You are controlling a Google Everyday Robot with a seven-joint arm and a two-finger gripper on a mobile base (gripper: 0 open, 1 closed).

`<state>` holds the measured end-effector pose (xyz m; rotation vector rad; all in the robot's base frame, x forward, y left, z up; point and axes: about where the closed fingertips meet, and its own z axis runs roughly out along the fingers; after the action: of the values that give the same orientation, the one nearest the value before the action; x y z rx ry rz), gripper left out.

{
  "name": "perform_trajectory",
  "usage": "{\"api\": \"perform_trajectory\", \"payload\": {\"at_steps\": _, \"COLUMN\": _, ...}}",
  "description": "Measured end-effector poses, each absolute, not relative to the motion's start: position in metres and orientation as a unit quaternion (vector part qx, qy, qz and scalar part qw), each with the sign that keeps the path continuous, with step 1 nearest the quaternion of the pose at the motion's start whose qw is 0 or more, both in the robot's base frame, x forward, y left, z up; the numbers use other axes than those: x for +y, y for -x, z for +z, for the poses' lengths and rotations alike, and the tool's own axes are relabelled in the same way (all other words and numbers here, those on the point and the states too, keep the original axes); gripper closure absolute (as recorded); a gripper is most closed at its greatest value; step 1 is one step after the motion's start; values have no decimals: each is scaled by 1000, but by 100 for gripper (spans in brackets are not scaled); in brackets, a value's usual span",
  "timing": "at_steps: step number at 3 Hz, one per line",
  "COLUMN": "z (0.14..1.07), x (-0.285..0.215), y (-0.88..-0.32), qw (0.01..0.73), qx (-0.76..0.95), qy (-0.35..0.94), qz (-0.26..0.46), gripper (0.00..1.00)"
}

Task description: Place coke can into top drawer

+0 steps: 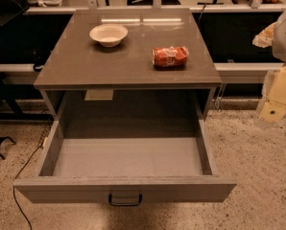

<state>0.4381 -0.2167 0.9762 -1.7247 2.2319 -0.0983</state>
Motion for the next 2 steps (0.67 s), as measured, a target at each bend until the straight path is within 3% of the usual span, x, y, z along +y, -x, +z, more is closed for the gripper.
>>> {"api": "perform_trajectory", "payload": {"at_steps": 2, "z": 986, "x": -209, "y": -467, "qw": 200, "qx": 769, "qy": 606, "qz": -34, "gripper": 0}}
